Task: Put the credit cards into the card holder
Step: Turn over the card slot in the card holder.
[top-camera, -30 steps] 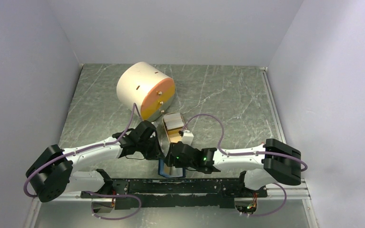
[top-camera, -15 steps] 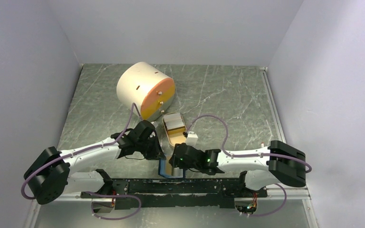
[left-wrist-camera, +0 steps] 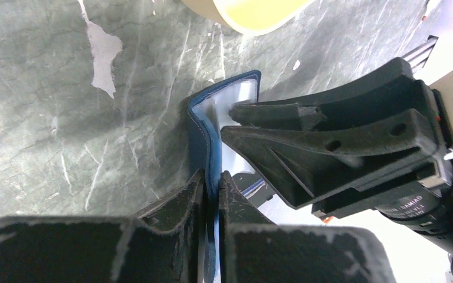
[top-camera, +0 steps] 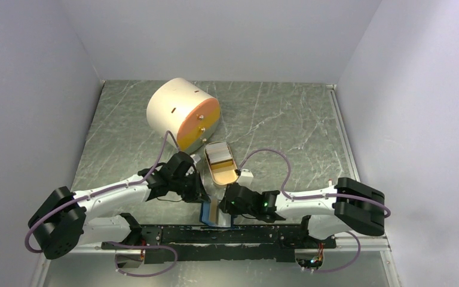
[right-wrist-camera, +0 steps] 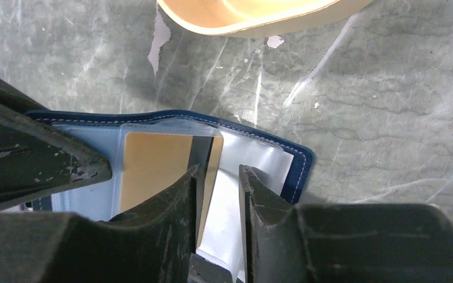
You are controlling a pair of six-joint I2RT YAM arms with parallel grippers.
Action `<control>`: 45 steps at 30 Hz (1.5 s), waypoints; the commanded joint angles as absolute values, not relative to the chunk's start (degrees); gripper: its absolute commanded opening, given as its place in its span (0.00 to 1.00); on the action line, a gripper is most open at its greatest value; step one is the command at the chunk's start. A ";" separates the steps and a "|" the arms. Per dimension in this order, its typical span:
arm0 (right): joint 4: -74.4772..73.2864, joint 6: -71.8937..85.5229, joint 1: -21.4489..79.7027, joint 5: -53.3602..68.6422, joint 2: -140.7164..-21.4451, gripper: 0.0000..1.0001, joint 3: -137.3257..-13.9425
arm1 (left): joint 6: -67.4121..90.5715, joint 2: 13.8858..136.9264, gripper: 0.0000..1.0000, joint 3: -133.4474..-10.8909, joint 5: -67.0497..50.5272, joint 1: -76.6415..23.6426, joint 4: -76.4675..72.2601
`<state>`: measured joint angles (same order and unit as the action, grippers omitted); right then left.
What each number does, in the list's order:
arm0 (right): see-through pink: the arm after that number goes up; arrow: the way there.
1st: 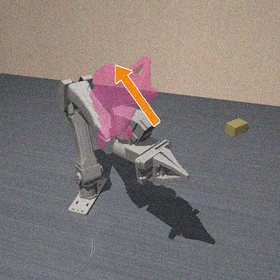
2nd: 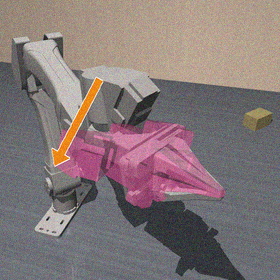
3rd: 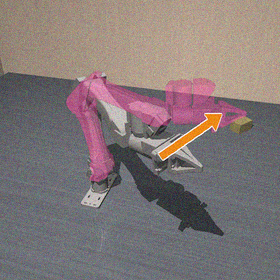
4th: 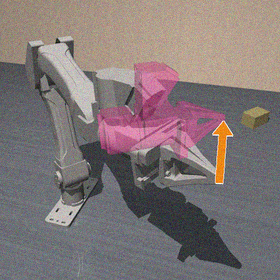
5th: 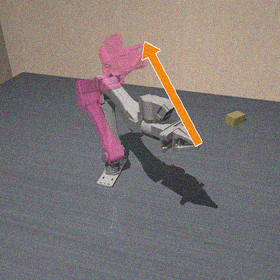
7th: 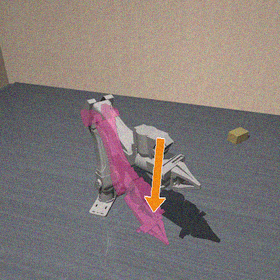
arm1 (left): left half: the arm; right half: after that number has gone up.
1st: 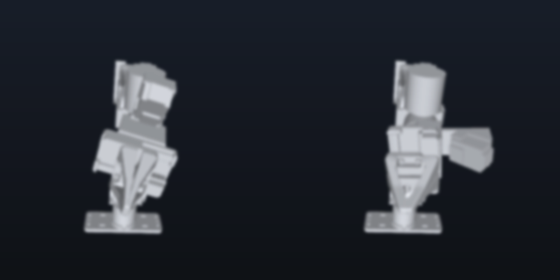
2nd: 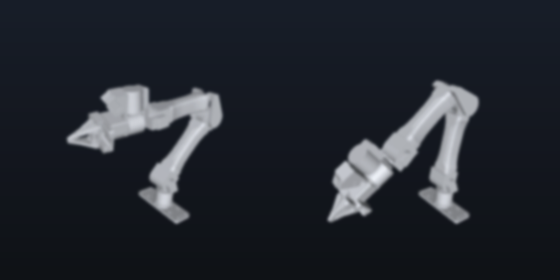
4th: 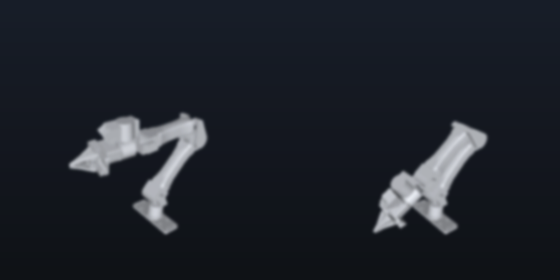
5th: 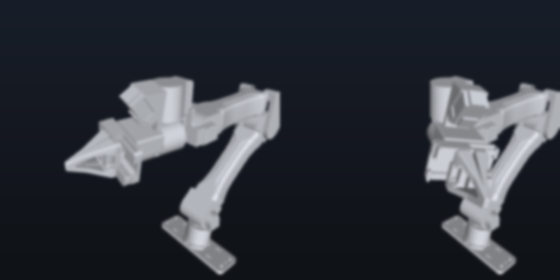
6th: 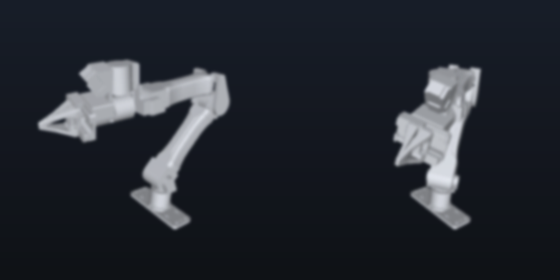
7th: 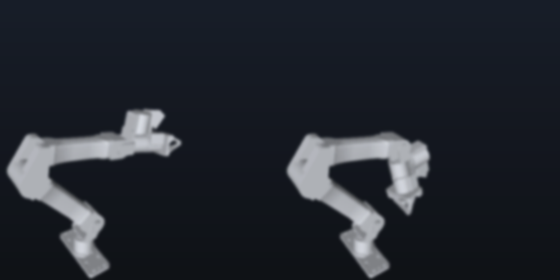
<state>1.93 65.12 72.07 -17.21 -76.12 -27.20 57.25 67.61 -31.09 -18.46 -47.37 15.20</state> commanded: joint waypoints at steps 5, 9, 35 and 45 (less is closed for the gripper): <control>3.88 64.61 71.96 -17.61 -81.27 0.26 -27.74 | 58.25 65.78 0.09 -28.31 -25.62 -47.51 3.21; 5.50 63.75 71.86 -17.66 -80.99 0.28 -27.11 | 58.74 66.36 0.09 -27.02 -26.87 -47.46 -1.25; 5.87 61.25 69.01 -19.77 -72.85 0.40 -19.06 | 58.27 75.43 0.12 -25.87 -30.40 -47.53 -13.86; -6.64 59.81 68.58 -20.95 -71.04 0.38 -24.36 | 56.26 74.73 0.09 -30.10 -24.57 -47.46 -2.58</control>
<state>4.23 61.54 69.08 -18.52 -71.59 -22.13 57.58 76.34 -26.89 -26.63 -47.09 -6.81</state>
